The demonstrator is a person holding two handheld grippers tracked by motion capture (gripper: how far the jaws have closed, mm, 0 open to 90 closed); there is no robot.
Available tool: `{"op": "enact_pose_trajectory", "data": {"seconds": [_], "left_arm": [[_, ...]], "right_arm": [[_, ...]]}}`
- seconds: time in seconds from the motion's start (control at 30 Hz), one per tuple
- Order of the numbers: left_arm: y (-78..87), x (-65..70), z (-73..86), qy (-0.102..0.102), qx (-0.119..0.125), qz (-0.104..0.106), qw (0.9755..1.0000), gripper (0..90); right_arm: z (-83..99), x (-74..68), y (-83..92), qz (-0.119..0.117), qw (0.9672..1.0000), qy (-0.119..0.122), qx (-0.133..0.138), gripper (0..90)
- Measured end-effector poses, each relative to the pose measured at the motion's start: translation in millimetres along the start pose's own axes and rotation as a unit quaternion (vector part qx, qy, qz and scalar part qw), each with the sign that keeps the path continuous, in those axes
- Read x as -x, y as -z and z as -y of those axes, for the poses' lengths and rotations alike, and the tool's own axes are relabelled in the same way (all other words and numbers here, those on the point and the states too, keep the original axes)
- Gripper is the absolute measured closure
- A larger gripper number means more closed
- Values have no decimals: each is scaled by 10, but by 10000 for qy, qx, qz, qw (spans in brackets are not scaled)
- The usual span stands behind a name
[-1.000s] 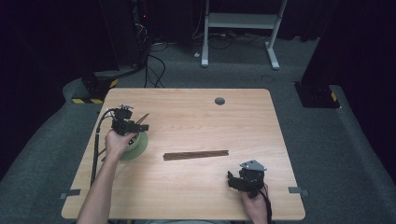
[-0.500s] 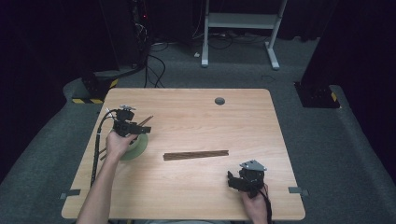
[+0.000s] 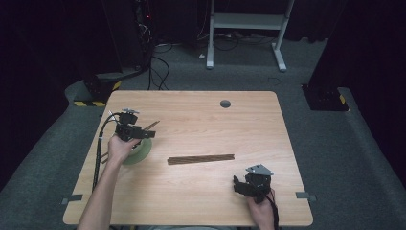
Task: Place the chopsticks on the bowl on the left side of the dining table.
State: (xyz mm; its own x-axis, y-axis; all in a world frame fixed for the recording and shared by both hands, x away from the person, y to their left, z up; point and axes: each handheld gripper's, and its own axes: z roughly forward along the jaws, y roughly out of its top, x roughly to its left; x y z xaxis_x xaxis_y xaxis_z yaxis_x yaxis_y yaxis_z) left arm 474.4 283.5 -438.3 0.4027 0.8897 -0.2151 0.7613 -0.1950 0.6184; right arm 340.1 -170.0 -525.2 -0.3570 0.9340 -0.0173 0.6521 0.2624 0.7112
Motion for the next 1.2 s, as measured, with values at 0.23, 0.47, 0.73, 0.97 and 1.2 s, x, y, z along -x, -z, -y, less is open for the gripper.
{"op": "enact_pose_trajectory", "data": {"seconds": [0.23, 0.47, 0.73, 0.97, 1.2], "left_arm": [[197, 43, 6, -25, 301, 116, 9995, 220], [329, 95, 69, 2, 546, 179, 9983, 214], [423, 136, 190, -22, 581, -93, 9983, 220], [522, 201, 296, -62, 727, -57, 9973, 224], [598, 232, 484, 4, 771, 0, 9970, 226]], "right_arm": [[0, 0, 0, -1, 10000, 0, -1, 158], [0, 0, 0, 0, 10000, 1, 0, 158], [0, 0, 0, 0, 10000, -1, 0, 158], [0, 0, 0, -1, 10000, -2, 0, 158], [0, 0, 0, -1, 10000, -1, 0, 158]]}}
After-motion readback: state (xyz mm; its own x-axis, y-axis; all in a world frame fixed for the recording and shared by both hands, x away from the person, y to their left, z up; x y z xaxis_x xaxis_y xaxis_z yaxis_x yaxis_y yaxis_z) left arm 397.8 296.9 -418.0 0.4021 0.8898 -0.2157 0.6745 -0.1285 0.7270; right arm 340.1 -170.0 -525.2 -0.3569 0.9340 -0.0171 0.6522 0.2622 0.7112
